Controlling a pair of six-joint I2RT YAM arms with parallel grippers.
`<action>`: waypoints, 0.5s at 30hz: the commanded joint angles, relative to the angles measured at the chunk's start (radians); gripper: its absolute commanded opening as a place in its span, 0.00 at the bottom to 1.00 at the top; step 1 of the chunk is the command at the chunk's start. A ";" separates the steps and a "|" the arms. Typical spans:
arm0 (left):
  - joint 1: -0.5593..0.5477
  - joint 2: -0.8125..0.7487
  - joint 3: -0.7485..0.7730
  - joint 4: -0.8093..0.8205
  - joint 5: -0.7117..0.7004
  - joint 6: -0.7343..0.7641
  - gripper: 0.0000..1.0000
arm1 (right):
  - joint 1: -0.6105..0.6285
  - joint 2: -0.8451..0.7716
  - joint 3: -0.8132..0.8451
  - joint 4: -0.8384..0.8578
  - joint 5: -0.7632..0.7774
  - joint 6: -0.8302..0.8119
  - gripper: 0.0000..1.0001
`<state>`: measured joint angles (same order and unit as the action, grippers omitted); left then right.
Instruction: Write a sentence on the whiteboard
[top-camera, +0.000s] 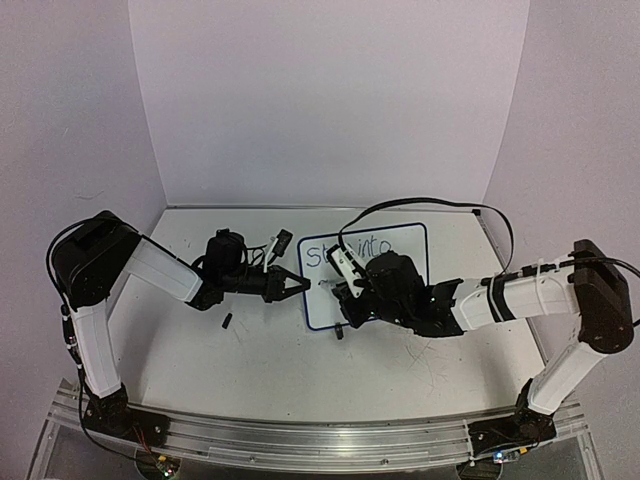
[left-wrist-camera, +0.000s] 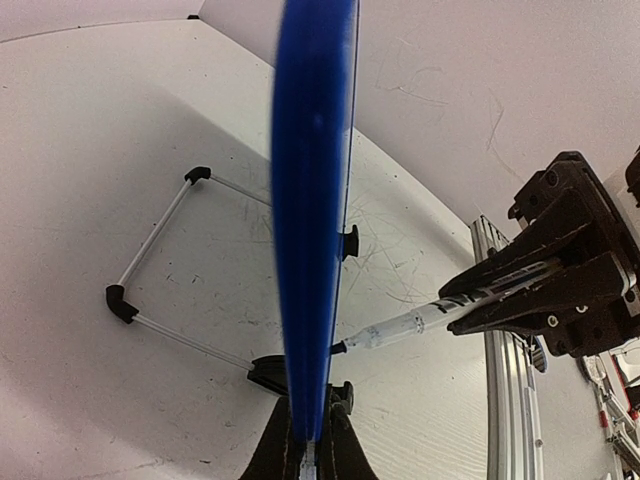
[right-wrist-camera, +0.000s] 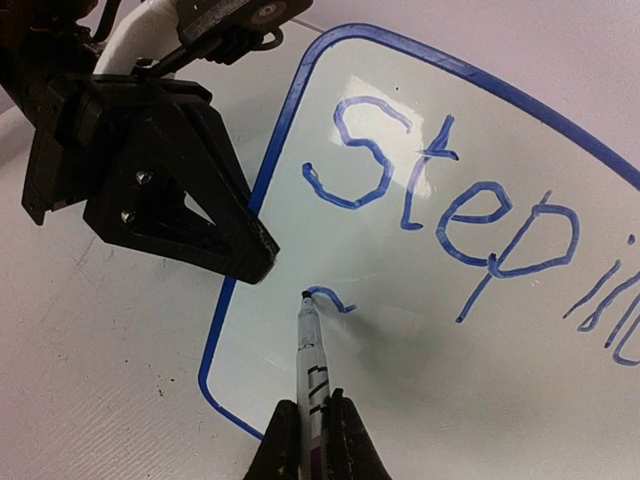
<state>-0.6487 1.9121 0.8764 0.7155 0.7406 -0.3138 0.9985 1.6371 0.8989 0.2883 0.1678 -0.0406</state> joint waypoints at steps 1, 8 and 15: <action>0.006 -0.014 -0.011 -0.024 -0.047 0.035 0.00 | 0.004 0.004 0.009 -0.005 0.011 0.018 0.00; 0.006 -0.013 -0.010 -0.024 -0.050 0.036 0.00 | 0.005 -0.005 0.002 -0.014 0.023 0.018 0.00; 0.006 -0.011 -0.011 -0.026 -0.051 0.035 0.00 | 0.004 -0.014 -0.008 -0.022 0.034 0.019 0.00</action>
<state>-0.6472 1.9121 0.8757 0.7155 0.7403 -0.3138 1.0004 1.6371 0.8975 0.2735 0.1699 -0.0350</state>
